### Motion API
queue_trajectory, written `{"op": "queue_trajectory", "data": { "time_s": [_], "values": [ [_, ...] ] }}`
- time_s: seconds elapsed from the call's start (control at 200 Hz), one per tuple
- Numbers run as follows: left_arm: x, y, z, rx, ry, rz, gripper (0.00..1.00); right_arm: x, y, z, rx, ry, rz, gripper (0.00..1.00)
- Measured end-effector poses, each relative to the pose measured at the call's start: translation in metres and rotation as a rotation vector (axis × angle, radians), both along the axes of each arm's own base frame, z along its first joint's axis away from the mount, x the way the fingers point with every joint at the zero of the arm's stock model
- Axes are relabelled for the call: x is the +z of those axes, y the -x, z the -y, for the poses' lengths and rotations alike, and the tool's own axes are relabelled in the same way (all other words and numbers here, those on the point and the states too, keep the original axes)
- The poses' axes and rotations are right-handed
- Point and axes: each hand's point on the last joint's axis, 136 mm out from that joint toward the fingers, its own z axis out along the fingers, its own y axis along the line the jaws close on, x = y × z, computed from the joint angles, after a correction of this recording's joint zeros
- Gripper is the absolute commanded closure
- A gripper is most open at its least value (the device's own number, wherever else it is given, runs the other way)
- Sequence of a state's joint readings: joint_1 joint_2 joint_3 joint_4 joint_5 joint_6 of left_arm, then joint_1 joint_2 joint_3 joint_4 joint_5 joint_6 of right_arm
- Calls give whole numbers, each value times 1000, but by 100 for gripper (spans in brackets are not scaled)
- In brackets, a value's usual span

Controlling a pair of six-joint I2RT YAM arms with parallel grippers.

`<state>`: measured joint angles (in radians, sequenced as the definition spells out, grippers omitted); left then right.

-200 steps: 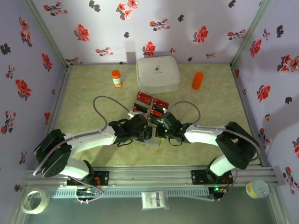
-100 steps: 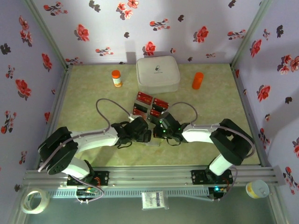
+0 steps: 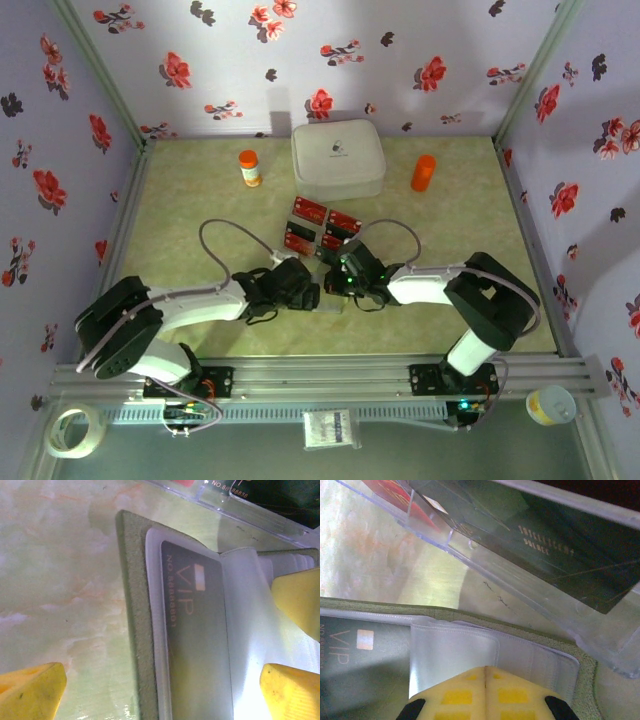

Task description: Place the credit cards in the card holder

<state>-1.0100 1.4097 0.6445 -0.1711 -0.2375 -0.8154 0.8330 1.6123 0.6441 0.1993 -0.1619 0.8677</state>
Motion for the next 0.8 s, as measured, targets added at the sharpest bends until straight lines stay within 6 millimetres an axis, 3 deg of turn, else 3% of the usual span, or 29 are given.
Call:
{"op": "queue_trajectory", "data": {
  "time_s": [0.805],
  "values": [
    [2, 8, 11, -27, 219, 50, 0, 2, 4, -13, -11, -51, -24, 100]
  ]
}}
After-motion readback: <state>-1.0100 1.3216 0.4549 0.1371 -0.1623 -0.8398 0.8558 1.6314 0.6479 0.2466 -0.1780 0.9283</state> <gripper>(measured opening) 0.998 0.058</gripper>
